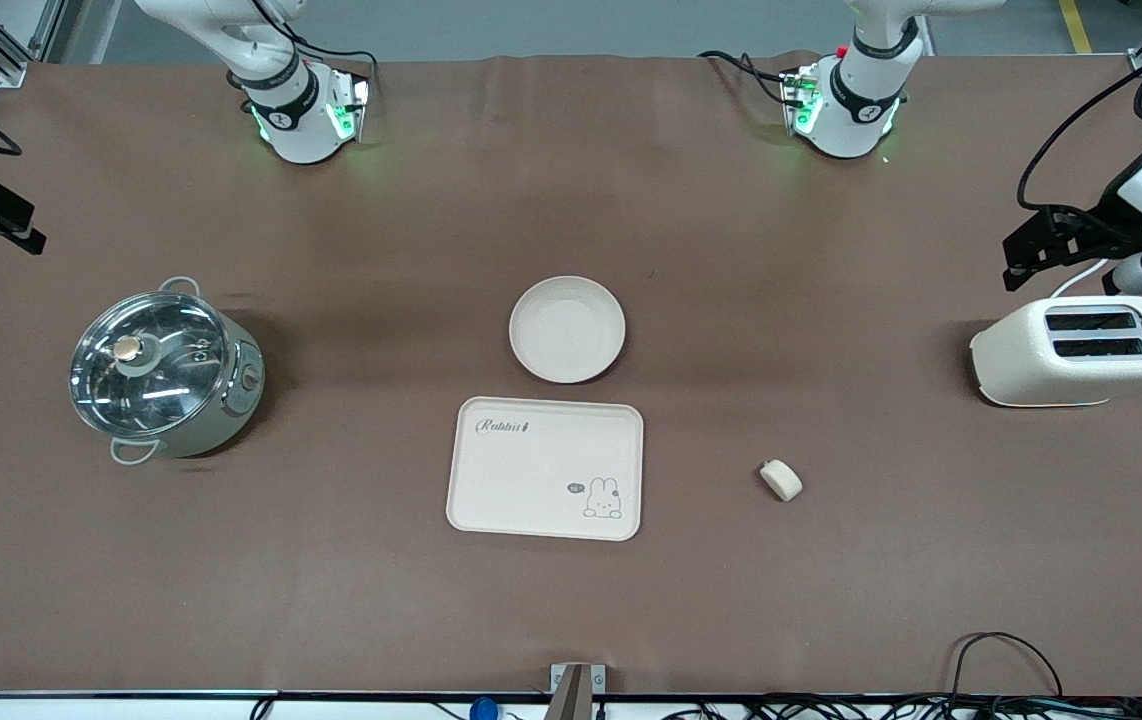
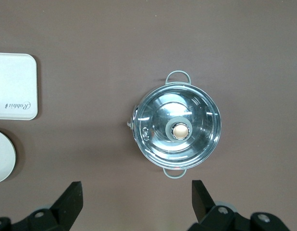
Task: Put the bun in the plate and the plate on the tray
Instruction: 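Reach the left gripper to the bun while the right gripper moves toward the plate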
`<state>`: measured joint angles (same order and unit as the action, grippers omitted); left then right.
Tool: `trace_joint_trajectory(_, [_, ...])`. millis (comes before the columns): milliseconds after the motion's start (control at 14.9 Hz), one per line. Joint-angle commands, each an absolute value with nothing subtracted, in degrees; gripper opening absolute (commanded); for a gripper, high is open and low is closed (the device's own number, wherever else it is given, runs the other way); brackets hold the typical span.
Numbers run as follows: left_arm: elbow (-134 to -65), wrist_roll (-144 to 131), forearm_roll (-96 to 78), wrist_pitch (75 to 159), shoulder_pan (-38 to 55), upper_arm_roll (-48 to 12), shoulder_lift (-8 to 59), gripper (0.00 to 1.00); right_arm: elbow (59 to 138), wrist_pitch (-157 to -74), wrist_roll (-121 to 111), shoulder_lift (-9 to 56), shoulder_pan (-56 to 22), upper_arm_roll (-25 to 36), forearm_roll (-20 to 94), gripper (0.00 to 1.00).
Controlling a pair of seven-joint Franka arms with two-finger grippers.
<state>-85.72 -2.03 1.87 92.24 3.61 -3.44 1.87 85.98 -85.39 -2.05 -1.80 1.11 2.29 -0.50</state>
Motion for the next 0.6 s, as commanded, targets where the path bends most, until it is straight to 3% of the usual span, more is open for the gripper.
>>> trace_joint_trajectory(0, [-84.37,-0.8,0.88,90.1,3.69,-3.25,2.29,1.0,86.4,-85.87,-1.76,-2.02,1.76,1.93,-0.97,1.0])
trace_joint_trajectory(269, [-85.07,-1.41,1.14,89.91,4.65,-3.51,2.46,1.0,86.4,-86.74,-1.67,-1.58,1.5,1.85,-0.79,1.0])
trace_joint_trajectory(537, [-85.78,-2.37,0.1,93.75,5.27,-5.79,13.15,1.0,86.48,-89.56,-1.76,1.75,0.53,1.5,2.09,1.0])
